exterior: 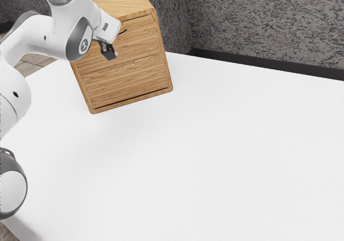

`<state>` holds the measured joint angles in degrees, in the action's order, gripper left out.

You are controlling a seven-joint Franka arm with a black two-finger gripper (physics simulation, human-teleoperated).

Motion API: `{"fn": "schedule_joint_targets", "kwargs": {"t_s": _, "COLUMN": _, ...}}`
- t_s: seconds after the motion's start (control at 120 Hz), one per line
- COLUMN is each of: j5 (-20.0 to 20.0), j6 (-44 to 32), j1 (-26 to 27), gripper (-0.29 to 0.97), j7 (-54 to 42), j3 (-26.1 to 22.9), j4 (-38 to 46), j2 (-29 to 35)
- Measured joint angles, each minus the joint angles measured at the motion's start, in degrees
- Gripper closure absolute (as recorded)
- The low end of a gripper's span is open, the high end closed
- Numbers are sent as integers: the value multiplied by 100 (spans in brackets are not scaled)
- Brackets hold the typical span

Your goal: Pull the drawer handle with one arm to open the drawer

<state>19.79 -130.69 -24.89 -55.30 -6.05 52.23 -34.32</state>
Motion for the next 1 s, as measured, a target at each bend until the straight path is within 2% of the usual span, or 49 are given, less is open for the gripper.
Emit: {"fn": "schedule_joint_targets", "kwargs": {"t_s": 1.0, "j5": -10, "j6": -338, "j1": -403, "gripper": 0, "j7": -597, "j3": -307, "j4": -312, "j2": -411}}
